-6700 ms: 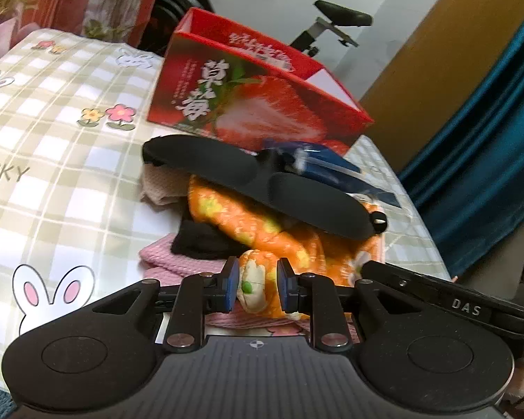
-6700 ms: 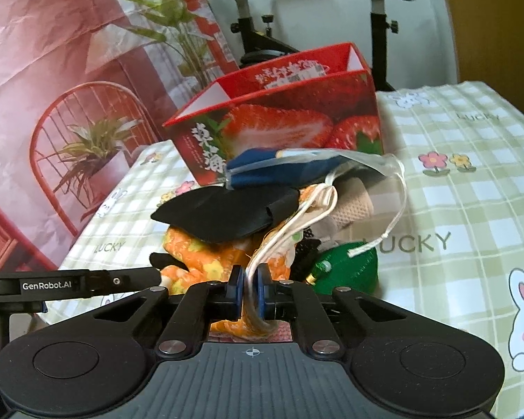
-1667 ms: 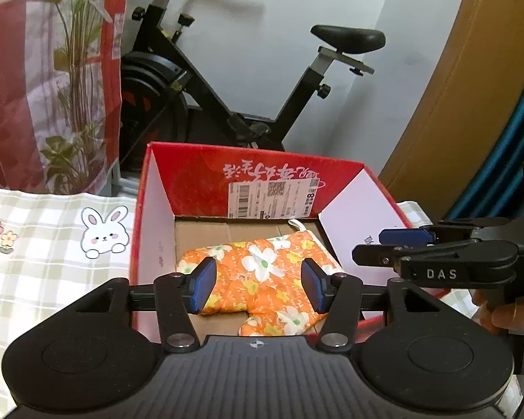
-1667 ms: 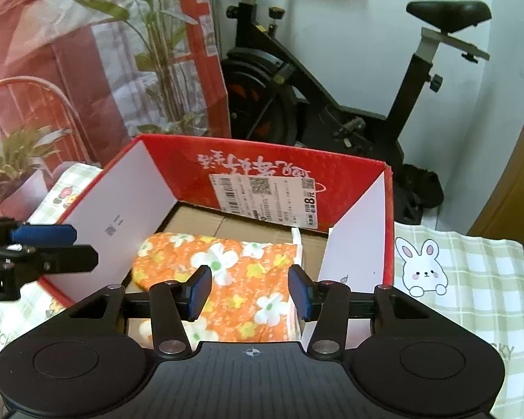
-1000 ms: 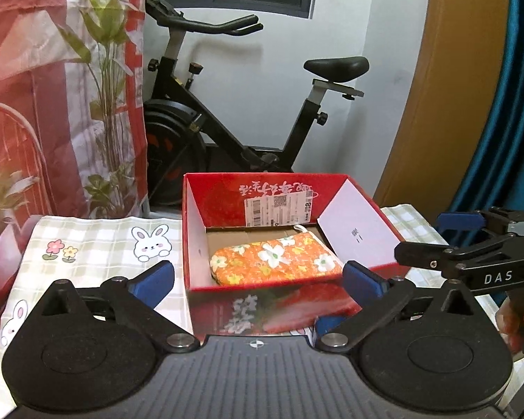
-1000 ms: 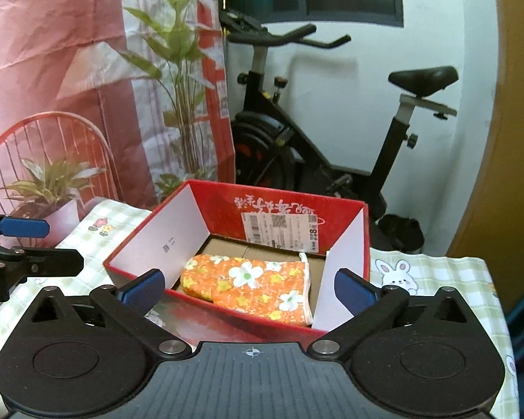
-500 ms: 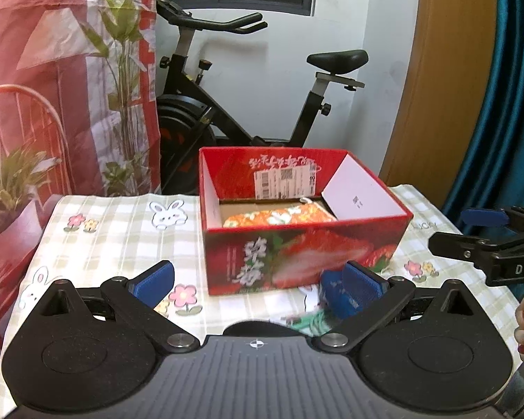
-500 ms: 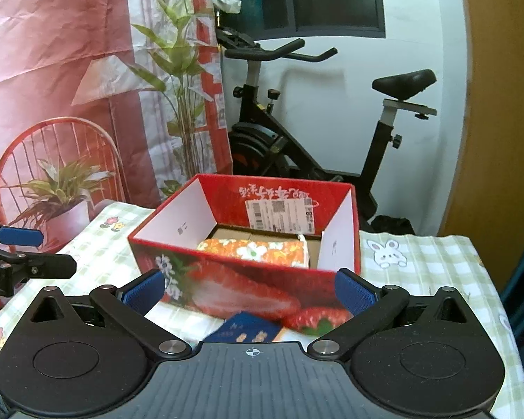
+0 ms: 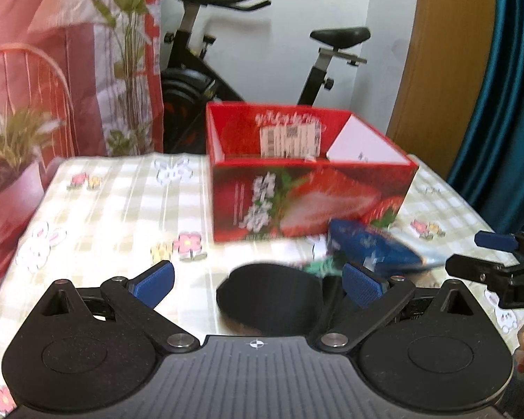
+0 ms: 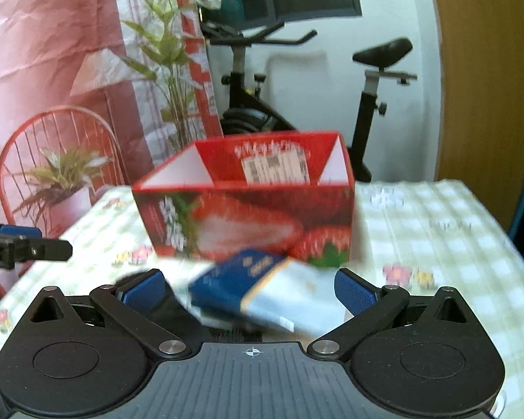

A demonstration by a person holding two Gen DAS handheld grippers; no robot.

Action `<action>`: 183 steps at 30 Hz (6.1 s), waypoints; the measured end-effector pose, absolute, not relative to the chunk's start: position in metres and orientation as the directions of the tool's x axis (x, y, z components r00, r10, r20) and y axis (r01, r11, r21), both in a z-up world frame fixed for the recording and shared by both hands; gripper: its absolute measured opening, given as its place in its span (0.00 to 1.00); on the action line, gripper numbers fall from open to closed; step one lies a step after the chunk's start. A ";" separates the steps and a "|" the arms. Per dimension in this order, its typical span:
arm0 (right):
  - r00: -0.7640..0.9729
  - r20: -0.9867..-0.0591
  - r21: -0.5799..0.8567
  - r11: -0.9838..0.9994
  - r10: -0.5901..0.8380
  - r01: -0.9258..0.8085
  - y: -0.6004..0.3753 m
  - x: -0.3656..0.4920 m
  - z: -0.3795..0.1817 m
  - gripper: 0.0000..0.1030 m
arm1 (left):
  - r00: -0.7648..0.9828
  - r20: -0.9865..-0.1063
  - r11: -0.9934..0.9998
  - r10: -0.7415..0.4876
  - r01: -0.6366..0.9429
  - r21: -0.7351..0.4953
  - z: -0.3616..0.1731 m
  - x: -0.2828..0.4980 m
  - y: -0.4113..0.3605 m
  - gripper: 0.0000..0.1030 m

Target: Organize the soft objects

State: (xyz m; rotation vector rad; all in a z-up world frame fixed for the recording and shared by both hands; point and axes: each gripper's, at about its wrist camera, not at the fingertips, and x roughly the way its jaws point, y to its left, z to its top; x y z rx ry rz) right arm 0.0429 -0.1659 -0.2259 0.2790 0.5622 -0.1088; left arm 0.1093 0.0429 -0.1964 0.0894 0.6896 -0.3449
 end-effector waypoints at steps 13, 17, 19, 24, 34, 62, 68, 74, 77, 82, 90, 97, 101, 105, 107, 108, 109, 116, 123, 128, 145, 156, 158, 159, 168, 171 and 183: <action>0.815 -0.575 0.239 0.967 0.069 0.087 -0.141 0.040 -0.246 0.77 | 0.649 -0.694 0.936 -0.312 0.334 -0.109 -0.236 0.127 0.052 0.92; 0.794 -0.598 0.234 0.971 0.111 0.041 -0.129 0.040 -0.247 0.77 | 0.645 -0.696 0.934 -0.316 0.338 -0.111 -0.238 0.126 0.051 0.92; 0.781 -0.612 0.222 0.975 0.125 0.017 -0.122 0.041 -0.250 0.77 | 0.642 -0.699 0.935 -0.315 0.338 -0.111 -0.240 0.125 0.052 0.92; 0.727 -0.671 0.180 0.983 0.147 -0.033 -0.107 0.049 -0.263 0.76 | 0.631 -0.710 0.936 -0.313 0.331 -0.119 -0.245 0.122 0.055 0.92; 0.704 -0.702 0.172 0.985 0.109 0.019 -0.125 0.058 -0.275 0.57 | 0.599 -0.726 0.930 -0.338 0.329 -0.161 -0.255 0.137 0.054 0.93; 0.706 -0.702 0.175 0.984 0.095 0.041 -0.133 0.065 -0.280 0.50 | 0.657 -0.690 0.945 -0.305 0.296 -0.136 -0.257 0.159 0.062 0.22; 0.707 -0.701 0.180 0.982 0.094 0.048 -0.133 0.064 -0.279 0.50 | 0.671 -0.680 0.951 -0.297 0.276 -0.143 -0.256 0.129 0.072 0.21; 0.711 -0.696 0.193 0.980 0.096 0.056 -0.133 0.062 -0.278 0.50 | 0.684 -0.673 0.959 -0.281 0.227 -0.170 -0.262 0.109 0.079 0.21; 0.717 -0.690 0.205 0.977 0.101 0.059 -0.133 0.059 -0.277 0.50 | 0.681 -0.674 0.958 -0.285 0.217 -0.186 -0.266 0.103 0.079 0.21; 0.729 -0.674 0.232 0.971 0.115 0.062 -0.135 0.050 -0.274 0.50 | 0.685 -0.667 0.956 -0.293 0.202 -0.212 -0.272 0.091 0.081 0.21; 0.751 -0.644 0.244 0.969 0.144 0.023 -0.127 0.033 -0.267 0.51 | 0.687 -0.664 0.955 -0.295 0.186 -0.232 -0.280 0.084 0.084 0.22; 0.745 -0.646 0.278 0.960 0.167 0.026 -0.128 0.036 -0.270 0.52 | 0.677 -0.672 0.952 -0.300 0.172 -0.252 -0.288 0.082 0.086 0.22; 0.735 -0.650 0.353 0.933 0.194 0.066 -0.137 0.041 -0.281 0.56 | 0.671 -0.677 0.952 -0.301 0.168 -0.257 -0.291 0.083 0.087 0.22; 0.739 -0.632 0.416 0.907 0.234 0.068 -0.143 0.046 -0.287 0.56 | 0.667 -0.682 0.953 -0.299 0.169 -0.252 -0.293 0.084 0.085 0.22; 0.742 -0.622 0.432 0.900 0.251 0.057 -0.143 0.049 -0.288 0.57 | 0.667 -0.683 0.953 -0.300 0.171 -0.251 -0.293 0.084 0.085 0.22; 0.741 -0.620 0.442 0.895 0.258 0.058 -0.144 0.050 -0.289 0.57 | 0.666 -0.683 0.953 -0.299 0.171 -0.251 -0.293 0.084 0.085 0.22; 0.741 -0.618 0.453 0.889 0.263 0.062 -0.145 0.051 -0.290 0.57 | 0.665 -0.684 0.953 -0.299 0.170 -0.251 -0.293 0.085 0.085 0.22; 0.752 -0.572 0.571 0.817 0.328 0.077 -0.153 0.055 -0.295 0.65 | 0.659 -0.690 0.953 -0.299 0.173 -0.248 -0.296 0.086 0.084 0.22; 0.755 -0.564 0.604 0.791 0.335 0.100 -0.155 0.063 -0.297 0.57 | 0.667 -0.684 0.955 -0.294 0.175 -0.239 -0.294 0.085 0.083 0.22; 0.788 -0.540 0.574 0.814 0.295 0.088 -0.156 0.053 -0.282 0.47 | 0.688 -0.666 0.957 -0.287 0.182 -0.225 -0.289 0.080 0.082 0.22; 0.847 -0.456 0.519 0.855 0.274 0.004 -0.152 0.033 -0.241 0.23 | 0.746 -0.560 0.933 -0.360 0.295 -0.207 -0.243 0.066 0.063 0.21; 0.836 -0.491 0.505 0.862 0.246 0.043 -0.153 0.031 -0.248 0.19 | 0.735 -0.574 0.933 -0.360 0.285 -0.220 -0.249 0.066 0.068 0.21; 0.832 -0.500 0.500 0.865 0.239 0.052 -0.153 0.031 -0.249 0.19 | 0.733 -0.578 0.934 -0.358 0.282 -0.220 -0.249 0.065 0.068 0.21; 0.831 -0.504 0.497 0.866 0.236 0.055 -0.153 0.031 -0.250 0.19 | 0.732 -0.580 0.934 -0.357 0.281 -0.220 -0.250 0.065 0.068 0.21; 0.813 -0.540 0.492 0.866 0.219 0.093 -0.157 0.029 -0.262 0.19 | 0.724 -0.592 0.935 -0.354 0.268 -0.231 -0.254 0.067 0.071 0.21; 0.809 -0.548 0.484 0.869 0.211 0.101 -0.157 0.030 -0.264 0.19 | 0.723 -0.594 0.936 -0.352 0.264 -0.233 -0.255 0.067 0.071 0.21; 0.792 -0.581 0.456 0.881 0.190 0.123 -0.158 0.032 -0.268 0.19 | 0.706 -0.610 0.933 -0.360 0.271 -0.237 -0.259 0.068 0.068 0.21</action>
